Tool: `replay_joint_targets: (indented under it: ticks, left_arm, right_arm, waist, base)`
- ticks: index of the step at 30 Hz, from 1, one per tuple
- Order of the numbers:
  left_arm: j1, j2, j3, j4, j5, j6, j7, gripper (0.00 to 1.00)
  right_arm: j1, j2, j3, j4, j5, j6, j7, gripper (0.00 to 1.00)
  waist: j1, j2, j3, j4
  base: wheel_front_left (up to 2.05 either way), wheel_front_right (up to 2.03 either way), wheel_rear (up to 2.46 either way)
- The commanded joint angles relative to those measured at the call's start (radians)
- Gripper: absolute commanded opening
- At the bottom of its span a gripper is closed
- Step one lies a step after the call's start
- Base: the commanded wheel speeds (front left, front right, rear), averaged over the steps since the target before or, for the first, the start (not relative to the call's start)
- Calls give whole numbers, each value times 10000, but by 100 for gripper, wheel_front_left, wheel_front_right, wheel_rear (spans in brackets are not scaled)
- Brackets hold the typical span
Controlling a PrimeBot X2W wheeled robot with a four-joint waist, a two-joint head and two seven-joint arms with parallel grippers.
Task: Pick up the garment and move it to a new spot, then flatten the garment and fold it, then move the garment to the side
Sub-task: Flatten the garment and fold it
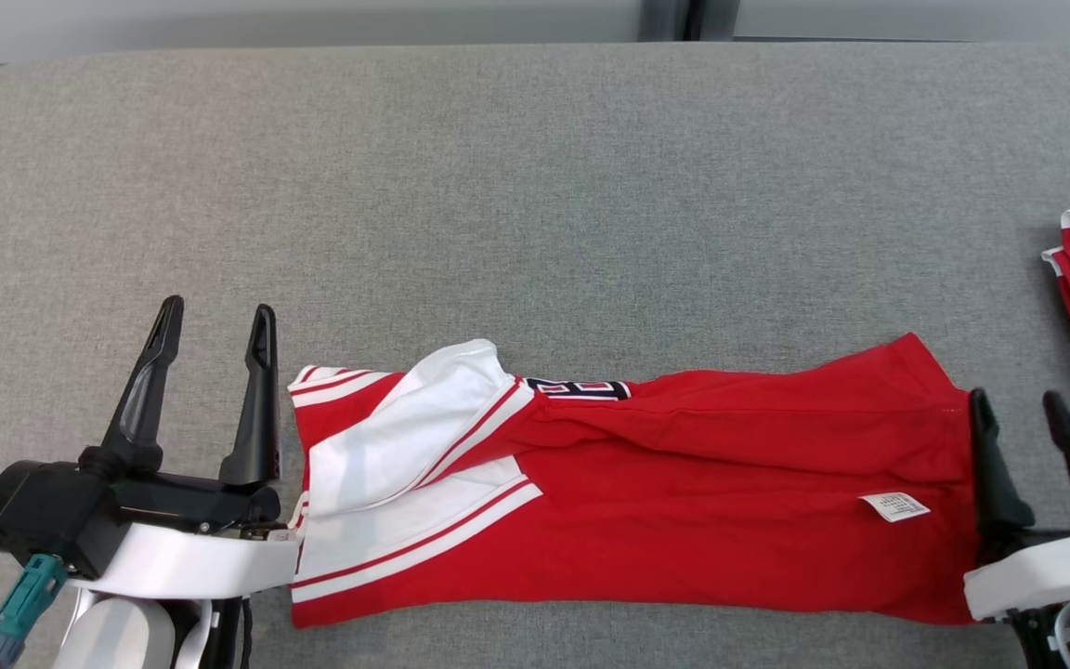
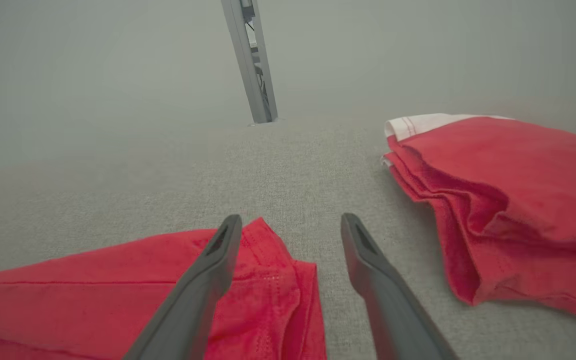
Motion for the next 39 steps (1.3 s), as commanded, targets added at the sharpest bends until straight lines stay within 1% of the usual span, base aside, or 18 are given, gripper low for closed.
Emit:
replay_joint_targets:
  ticks: [1,6,12,16,20,21,22,23,24,28,31,35,39]
  left_arm:
    - [-158,36,8,50,36,-48,-13,100]
    - [-240,-26,-23,106,-1,-61,-19,100]
    - [-258,-45,-92,205,62,-110,-24,100]
    - [-292,-48,-55,219,59,-104,-26,100]
    - [-293,-40,-13,214,64,-90,-28,100]
    - [-300,-26,5,210,73,-93,-29,100]
    - [-317,-21,2,210,80,-103,-29,100]
    - [-331,-6,6,212,92,-112,-30,100]
    - [-353,6,14,205,99,-116,-30,100]
    - [-376,37,60,161,133,-95,-31,100]
    - [-326,30,89,155,124,-64,-32,100]
    - [-244,6,108,149,121,-40,-33,100]
    - [-217,28,150,120,139,-37,-34,100]
  right_arm:
    - [-125,-24,80,377,138,4,-150,100]
    - [-311,-35,451,1642,501,4,-545,100]
    - [-324,32,961,2904,988,4,-682,100]
    - [-31,151,1412,3445,1278,7,-579,100]
    - [-89,207,1738,3714,1569,10,-569,100]
    - [-131,200,1892,3815,1637,11,-476,87]
    - [-157,195,2017,3891,1733,16,-417,45]
    - [-189,193,2125,3947,1831,16,-353,31]
    - [-208,153,2210,3967,1895,16,-340,0]
    - [-419,-142,2328,3842,2153,5,-596,0]
    - [-605,-439,2110,3585,2238,-3,-882,0]
    - [-503,-930,1349,3099,2149,-33,-1252,0]
    - [-332,-1293,481,2638,2031,2,-1359,0]
  waist:
    - [0,-1,44,39]
    - [0,-1,116,52]
    - [0,-1,115,75]
    - [0,-1,141,63]
    - [0,-1,185,4]
    - [0,-1,196,-15]
    - [0,-1,204,-20]
    - [0,-1,215,-24]
    - [0,-1,229,-31]
    - [0,-1,295,-75]
    - [0,-1,315,-137]
    - [0,-1,296,-213]
    - [0,-1,299,-301]
  base:
    - [0,0,0]
    - [0,0,0]
    - [0,0,0]
    - [0,0,0]
    - [0,0,0]
    - [0,0,0]
    - [0,0,0]
    - [0,0,0]
    - [0,0,0]
    - [0,0,0]
    - [0,0,0]
    - [0,0,0]
    - [0,0,0]
